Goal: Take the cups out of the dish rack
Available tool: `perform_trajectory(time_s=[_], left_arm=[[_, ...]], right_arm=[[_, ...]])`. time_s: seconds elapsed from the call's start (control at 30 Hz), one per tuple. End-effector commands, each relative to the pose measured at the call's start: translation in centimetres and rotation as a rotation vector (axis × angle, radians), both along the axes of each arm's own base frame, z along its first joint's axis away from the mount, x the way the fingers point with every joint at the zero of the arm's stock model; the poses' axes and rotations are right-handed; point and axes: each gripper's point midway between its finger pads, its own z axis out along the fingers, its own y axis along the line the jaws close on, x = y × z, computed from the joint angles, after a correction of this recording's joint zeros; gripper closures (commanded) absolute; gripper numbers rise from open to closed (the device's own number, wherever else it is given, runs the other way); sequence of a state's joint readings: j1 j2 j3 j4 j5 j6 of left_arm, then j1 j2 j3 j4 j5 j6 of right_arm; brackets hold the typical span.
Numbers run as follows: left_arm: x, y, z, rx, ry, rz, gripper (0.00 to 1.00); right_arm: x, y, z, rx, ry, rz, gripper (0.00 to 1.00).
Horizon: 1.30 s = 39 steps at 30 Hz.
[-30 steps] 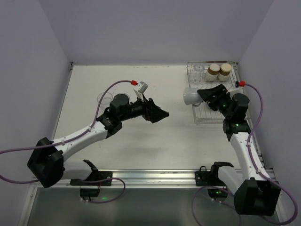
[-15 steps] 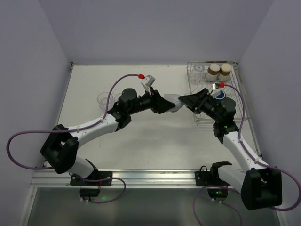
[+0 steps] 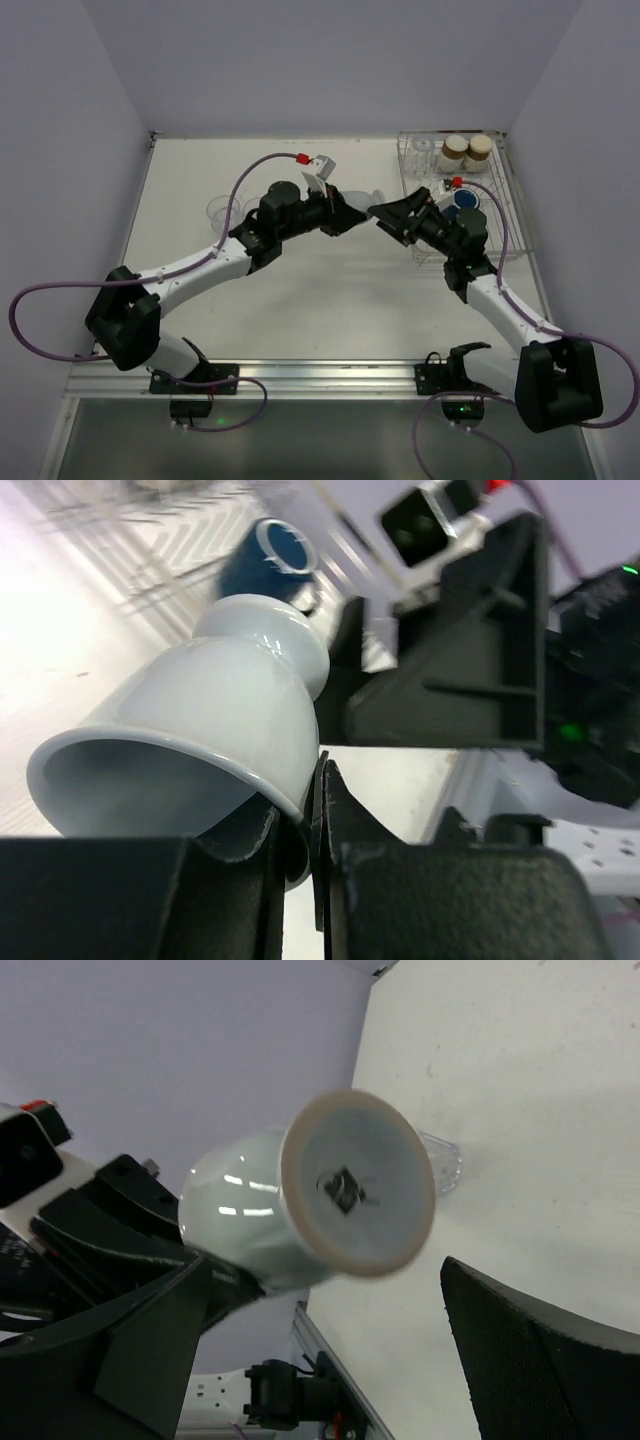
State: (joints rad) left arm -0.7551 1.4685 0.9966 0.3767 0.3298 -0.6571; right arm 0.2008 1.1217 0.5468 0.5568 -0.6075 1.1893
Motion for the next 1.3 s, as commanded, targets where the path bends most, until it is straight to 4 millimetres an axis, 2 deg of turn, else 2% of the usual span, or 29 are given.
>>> perform_trajectory(time_s=[0.0,0.03,0.1,0.13,0.17,0.2,0.23,0.27,0.3,0.33,0.37,0.4,0.43,0.47,0.5,0.57,0.77,0.9,1.03,1.13,1.17,1.27], left_arm=[[4.2,2.9,3.5,0.144,-0.143,0.225,1.00],[5.0,3.6,3.1,0.185,-0.144,0.274,1.00],[6.3,4.7,1.9,0.290,-0.139,0.333,1.00],[6.7,5.1,0.9,0.350,-0.123,0.345,1.00],[6.9,5.7,0.7,0.422,-0.096,0.354,1.00],[8.1,6.3,-1.4,0.521,-0.079,0.383,1.00],[8.4,6.5,-2.2,0.582,-0.071,0.381,1.00],[8.5,7.1,-2.1,0.647,-0.048,0.379,1.00],[9.3,7.4,-4.4,0.740,-0.024,0.378,1.00],[9.6,7.7,-5.3,0.791,-0.006,0.367,1.00],[10.0,8.3,-5.2,0.841,0.013,0.359,1.00],[10.4,8.2,-7.5,0.898,0.048,0.331,1.00],[10.6,8.3,-8.4,0.926,0.066,0.314,1.00],[10.8,8.5,-8.2,0.949,0.085,0.307,1.00],[11.0,8.5,-10.1,0.992,0.109,0.281,1.00],[11.1,8.7,-11.6,1.047,0.138,0.254,1.00],[10.2,9.1,-15.0,1.151,0.199,0.166,1.00],[10.0,9.9,-16.2,1.207,0.215,0.153,1.00],[9.9,10.0,-16.6,1.227,0.221,0.135,0.98],[10.0,10.1,-16.6,1.236,0.225,0.131,0.85],[10.0,10.0,-16.3,1.232,0.222,0.132,0.74],[10.3,10.5,-16.0,1.254,0.212,0.170,0.61]], right_arm=[[-0.5,-0.8,-0.2,-0.127,-0.063,-0.045,0.01],[-0.7,-1.1,-1.0,-0.152,-0.033,-0.054,0.01],[-0.9,-1.6,-1.2,-0.190,-0.055,-0.076,0.01],[-1.2,-1.8,-2.1,-0.213,-0.031,-0.079,0.01],[-1.4,-2.1,-2.5,-0.232,-0.028,-0.086,0.01],[-1.5,-2.4,-3.0,-0.271,-0.044,-0.090,0.01],[-1.7,-3.0,-3.8,-0.310,-0.019,-0.116,0.01],[-1.7,-3.4,-4.2,-0.335,-0.014,-0.132,0.01],[-1.9,-3.8,-4.8,-0.370,-0.014,-0.141,0.01],[-2.0,-4.3,-4.7,-0.383,-0.028,-0.167,0.01],[-2.1,-4.5,-4.7,-0.391,-0.035,-0.176,0.01],[-2.2,-4.6,-4.7,-0.399,-0.046,-0.181,0.01],[-2.4,-4.7,-4.4,-0.403,-0.054,-0.181,0.01],[-2.4,-4.7,-4.4,-0.409,-0.056,-0.182,0.01],[-2.5,-4.8,-4.5,-0.420,-0.058,-0.181,0.01],[-2.4,-5.1,-4.1,-0.434,-0.076,-0.193,0.01],[-2.4,-5.4,-4.2,-0.453,-0.083,-0.208,0.01],[-2.4,-5.3,-4.3,-0.451,-0.081,-0.198,0.01],[-2.4,-5.3,-4.3,-0.452,-0.085,-0.202,0.01],[-2.4,-5.4,-4.0,-0.452,-0.088,-0.207,0.01],[-2.3,-5.4,-4.0,-0.453,-0.088,-0.210,0.01],[-2.2,-5.5,-3.6,-0.456,-0.088,-0.219,0.01]])
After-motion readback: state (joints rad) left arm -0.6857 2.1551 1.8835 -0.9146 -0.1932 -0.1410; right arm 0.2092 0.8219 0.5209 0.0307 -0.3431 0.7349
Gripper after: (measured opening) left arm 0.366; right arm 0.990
